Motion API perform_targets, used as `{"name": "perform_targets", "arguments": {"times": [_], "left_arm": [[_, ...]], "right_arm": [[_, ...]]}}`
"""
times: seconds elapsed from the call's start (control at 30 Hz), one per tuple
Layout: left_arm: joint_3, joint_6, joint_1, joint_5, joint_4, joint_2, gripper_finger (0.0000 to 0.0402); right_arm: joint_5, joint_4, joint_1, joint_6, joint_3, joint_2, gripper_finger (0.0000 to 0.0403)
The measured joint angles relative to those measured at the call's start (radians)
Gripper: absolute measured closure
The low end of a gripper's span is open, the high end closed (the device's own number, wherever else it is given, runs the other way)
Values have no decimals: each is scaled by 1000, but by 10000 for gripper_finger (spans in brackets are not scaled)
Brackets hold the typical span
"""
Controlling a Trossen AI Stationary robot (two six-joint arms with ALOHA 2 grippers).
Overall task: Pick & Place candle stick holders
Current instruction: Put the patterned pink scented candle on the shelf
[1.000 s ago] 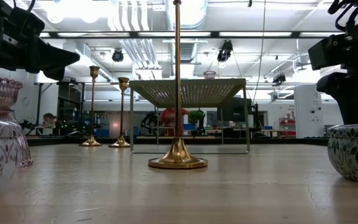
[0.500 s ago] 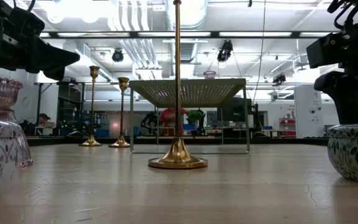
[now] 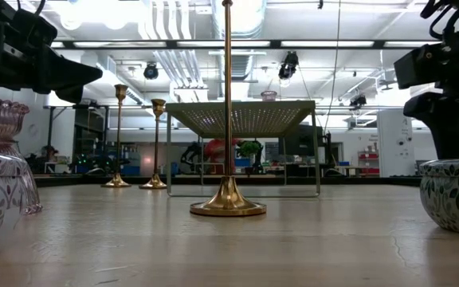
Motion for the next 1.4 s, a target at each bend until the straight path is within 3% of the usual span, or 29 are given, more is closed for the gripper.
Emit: {"name": "perform_targets", "arguments": {"times": [0.13, 0.47, 0.63, 1.03, 1.4], "left_arm": [[0, 0, 0, 0, 0, 0, 383], [0, 0, 0, 0, 0, 0, 383], [0, 0, 0, 0, 0, 0, 383], [0, 0, 0, 0, 0, 0, 383], [0, 0, 0, 0, 0, 0, 383]], "right_arm": [[-1, 0, 0, 0, 0, 0, 125], [-9, -1, 0, 1, 5, -2, 110], [-8, -58, -5, -33, 76, -3, 117], [25, -341, -140, -274, 495, -3, 113], [59, -391, -472, -587, 907, 25, 111]]}}
